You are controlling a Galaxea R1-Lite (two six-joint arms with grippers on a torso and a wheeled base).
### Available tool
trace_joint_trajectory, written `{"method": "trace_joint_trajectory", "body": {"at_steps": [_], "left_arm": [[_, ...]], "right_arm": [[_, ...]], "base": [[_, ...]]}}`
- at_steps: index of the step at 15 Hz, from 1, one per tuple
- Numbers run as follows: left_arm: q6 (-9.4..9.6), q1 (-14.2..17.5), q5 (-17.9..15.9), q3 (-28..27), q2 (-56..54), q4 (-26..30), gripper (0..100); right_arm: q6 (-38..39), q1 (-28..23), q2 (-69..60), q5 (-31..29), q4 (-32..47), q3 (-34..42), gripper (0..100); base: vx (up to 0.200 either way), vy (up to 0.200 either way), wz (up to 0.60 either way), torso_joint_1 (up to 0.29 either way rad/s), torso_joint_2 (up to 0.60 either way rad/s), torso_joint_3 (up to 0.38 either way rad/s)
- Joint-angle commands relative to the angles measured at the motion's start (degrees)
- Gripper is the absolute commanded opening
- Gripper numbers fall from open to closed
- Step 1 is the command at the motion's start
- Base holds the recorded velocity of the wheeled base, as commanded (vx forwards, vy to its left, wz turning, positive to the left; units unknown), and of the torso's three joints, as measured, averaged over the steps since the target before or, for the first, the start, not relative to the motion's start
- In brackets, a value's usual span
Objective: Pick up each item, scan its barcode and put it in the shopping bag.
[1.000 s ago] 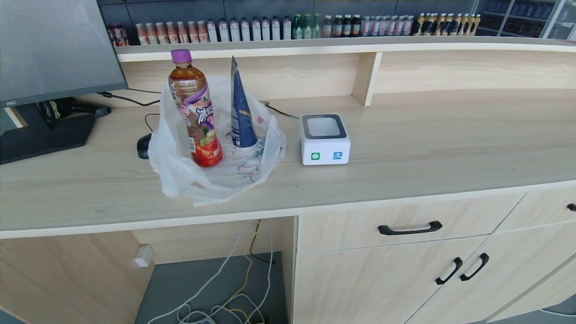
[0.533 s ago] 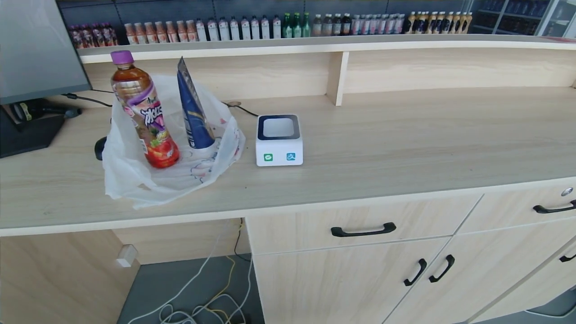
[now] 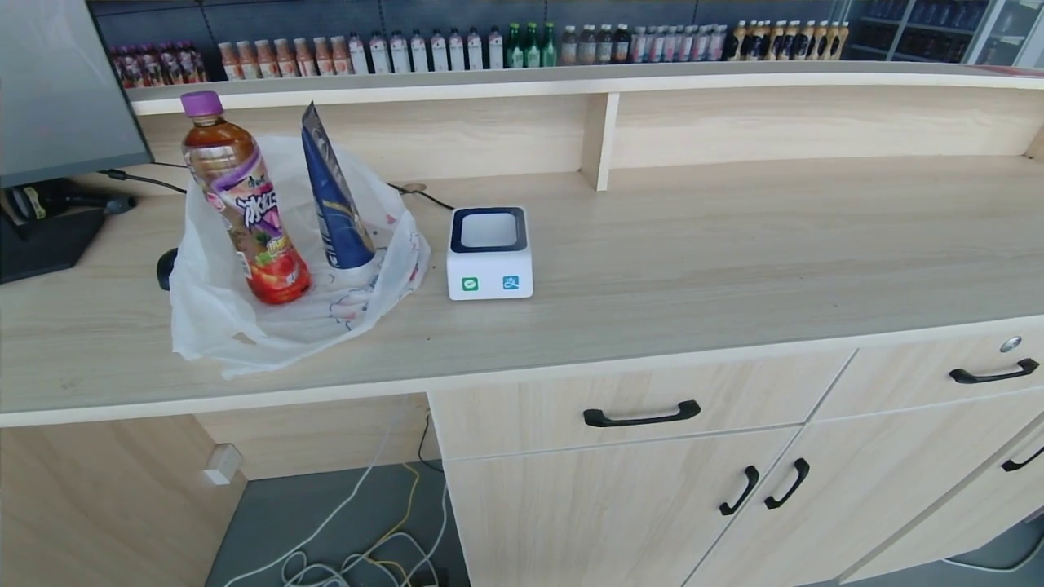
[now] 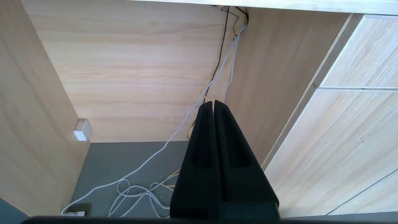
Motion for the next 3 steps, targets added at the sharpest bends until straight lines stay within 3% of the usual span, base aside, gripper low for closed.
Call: {"method": "trace_joint_trajectory", "body": {"at_steps": [1, 3], "left_arm": [[-0.04, 0.00, 0.00, 0.00, -0.02, 0.00, 0], [-0.04, 0.00, 0.00, 0.00, -0.02, 0.00, 0]], "right_arm": [[-0.04, 0.01, 0.07, 0.04, 0.00, 0.00, 100], [-0.13, 0.01, 0.07, -0.05, 0.00, 0.00, 100]], "base": [[0.000, 0.000, 0.00, 0.000, 0.00, 0.000], [0.000, 0.000, 0.00, 0.000, 0.00, 0.000]]}}
